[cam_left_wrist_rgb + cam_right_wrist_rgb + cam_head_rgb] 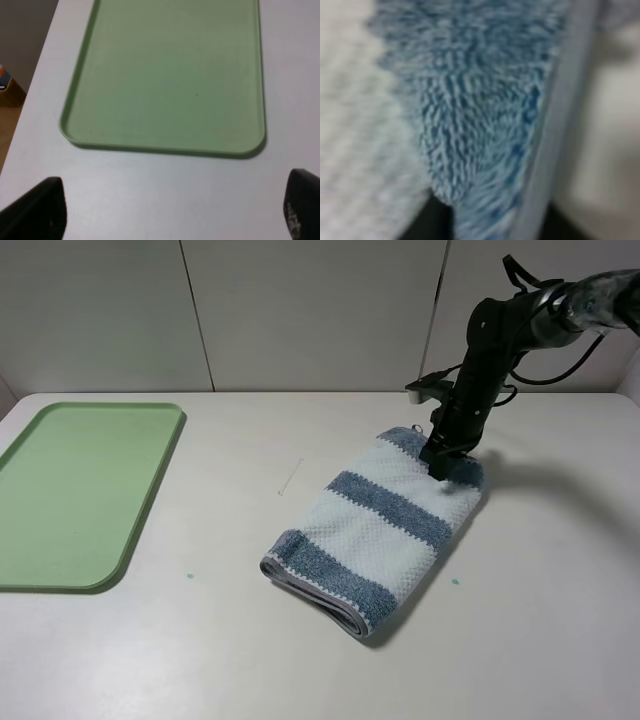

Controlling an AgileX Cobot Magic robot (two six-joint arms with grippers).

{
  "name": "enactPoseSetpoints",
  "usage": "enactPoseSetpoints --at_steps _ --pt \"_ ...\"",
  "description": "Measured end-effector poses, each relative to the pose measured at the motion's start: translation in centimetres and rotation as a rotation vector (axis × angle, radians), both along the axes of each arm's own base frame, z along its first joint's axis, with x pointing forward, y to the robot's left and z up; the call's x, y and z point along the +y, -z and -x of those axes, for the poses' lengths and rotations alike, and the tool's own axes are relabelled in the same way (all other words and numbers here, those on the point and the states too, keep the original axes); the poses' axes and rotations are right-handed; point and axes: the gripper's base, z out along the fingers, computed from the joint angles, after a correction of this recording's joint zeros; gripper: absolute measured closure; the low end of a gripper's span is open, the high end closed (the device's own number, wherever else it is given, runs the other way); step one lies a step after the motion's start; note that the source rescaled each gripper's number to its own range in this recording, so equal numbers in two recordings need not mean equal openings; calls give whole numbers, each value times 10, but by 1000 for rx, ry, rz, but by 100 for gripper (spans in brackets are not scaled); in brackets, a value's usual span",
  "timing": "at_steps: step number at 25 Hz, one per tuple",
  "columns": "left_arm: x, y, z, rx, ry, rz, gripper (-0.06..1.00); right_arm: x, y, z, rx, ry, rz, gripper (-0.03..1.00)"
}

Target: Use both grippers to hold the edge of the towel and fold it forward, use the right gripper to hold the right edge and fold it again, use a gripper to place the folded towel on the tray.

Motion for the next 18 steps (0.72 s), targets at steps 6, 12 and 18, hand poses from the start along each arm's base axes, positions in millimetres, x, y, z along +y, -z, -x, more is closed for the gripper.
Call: enactPoseSetpoints --at_steps 6,12,18 --pt "0 0 0 0 0 0 9 0 -2 0 2 31 3 89" --pt "0 0 0 0 0 0 9 -4 -17 -4 -33 33 67 89" --pt "0 0 0 0 0 -1 9 -14 -62 -19 -133 25 147 89"
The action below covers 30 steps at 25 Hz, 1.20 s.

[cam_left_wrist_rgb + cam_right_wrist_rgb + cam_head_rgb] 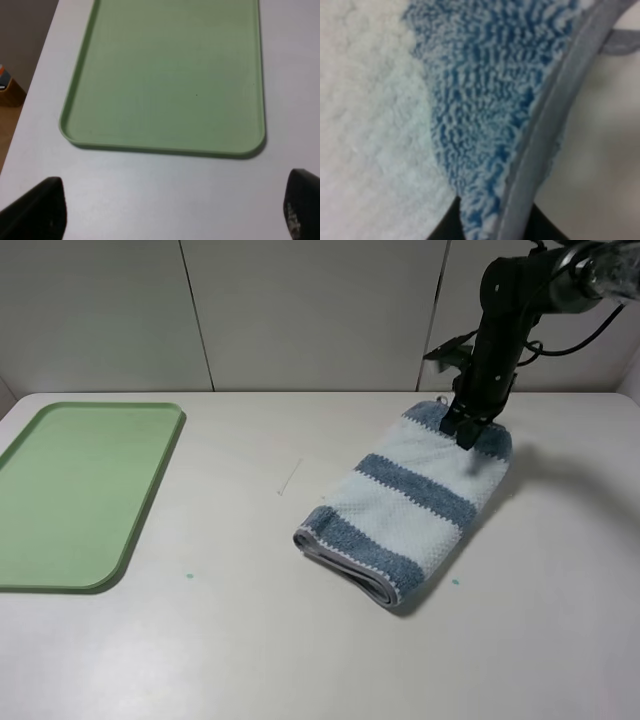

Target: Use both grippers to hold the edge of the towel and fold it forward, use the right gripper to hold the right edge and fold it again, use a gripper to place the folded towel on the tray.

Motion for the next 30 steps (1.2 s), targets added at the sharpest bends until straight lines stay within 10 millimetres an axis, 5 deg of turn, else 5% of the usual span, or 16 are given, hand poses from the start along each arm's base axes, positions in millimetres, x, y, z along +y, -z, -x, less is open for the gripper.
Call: enactPoseSetpoints --at_steps 6,22,26,30 --pt "0 0 0 0 0 0 9 -2 -44 -10 -80 18 28 89" --pt "0 0 0 0 0 0 9 -4 -108 -6 -224 25 10 89" --pt "0 0 0 0 0 0 9 -3 -113 -1 -225 28 -11 89" --pt "0 0 0 0 0 0 9 -4 -98 5 -165 27 -1 89"
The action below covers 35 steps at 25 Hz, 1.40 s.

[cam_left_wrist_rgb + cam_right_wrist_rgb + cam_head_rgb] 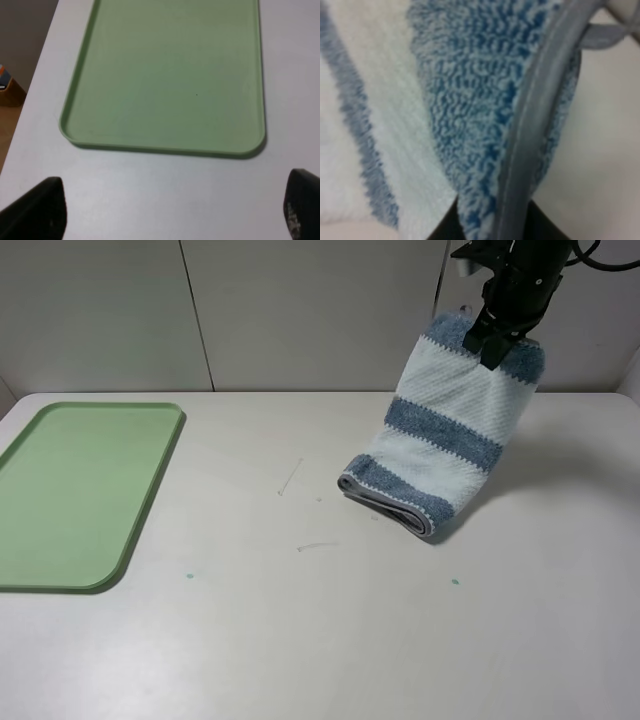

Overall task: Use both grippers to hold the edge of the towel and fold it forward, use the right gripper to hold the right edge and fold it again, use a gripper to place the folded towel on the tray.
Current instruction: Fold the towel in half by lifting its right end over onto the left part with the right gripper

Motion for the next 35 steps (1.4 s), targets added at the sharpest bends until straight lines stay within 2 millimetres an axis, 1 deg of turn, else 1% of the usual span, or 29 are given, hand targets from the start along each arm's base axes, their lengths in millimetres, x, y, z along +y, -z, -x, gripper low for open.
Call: enactPoseSetpoints --at_steps 3,6,14,20,23,31,35 --pt "0 0 0 0 0 0 9 -1 10 4 36 -1 8 89" --pt "0 0 0 0 0 0 9 6 16 8 59 -19 22 89" --pt "0 0 0 0 0 0 9 39 19 18 63 -85 45 89" --pt "0 0 0 0 0 -1 9 62 33 33 112 -120 61 89" --pt "0 0 0 0 0 -1 9 72 36 38 125 -142 66 89" --pt "0 0 0 0 -1 -2 9 86 38 44 130 -160 63 89" --pt "2 0 0 0 -12 -22 9 90 42 49 146 -171 66 89"
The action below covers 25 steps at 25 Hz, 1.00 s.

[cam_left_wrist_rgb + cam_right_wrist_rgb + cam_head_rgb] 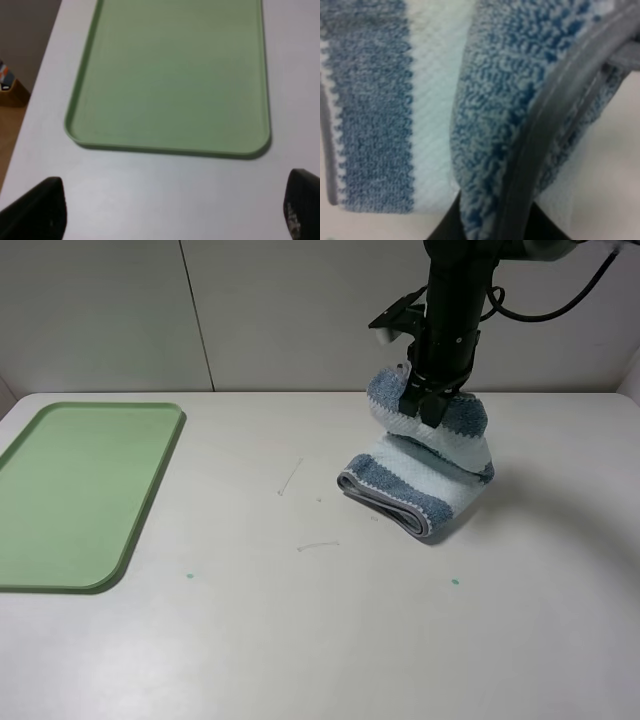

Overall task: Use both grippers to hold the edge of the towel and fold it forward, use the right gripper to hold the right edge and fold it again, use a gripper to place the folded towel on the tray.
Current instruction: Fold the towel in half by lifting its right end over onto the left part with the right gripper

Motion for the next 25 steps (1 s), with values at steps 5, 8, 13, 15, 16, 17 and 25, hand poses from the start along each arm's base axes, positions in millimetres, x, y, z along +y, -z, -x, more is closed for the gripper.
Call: enactPoseSetpoints --at_steps 5,8,13,15,16,17,25 --pt "2 0 0 0 -12 -22 9 0 12 8 49 -20 12 89" --pt "2 0 0 0 -12 -22 9 1 13 9 59 -23 0 89" --pt "2 0 0 0 -13 -23 9 3 13 10 67 -19 -16 74" --pt "2 0 0 0 -13 -23 9 3 13 10 71 8 -28 34" --pt "2 0 0 0 -13 -23 9 4 13 11 71 20 -31 19" --pt "2 0 0 0 -13 -24 9 4 13 11 72 23 -32 10" --pt "2 0 0 0 -13 -24 9 4 -1 14 52 35 -70 -3"
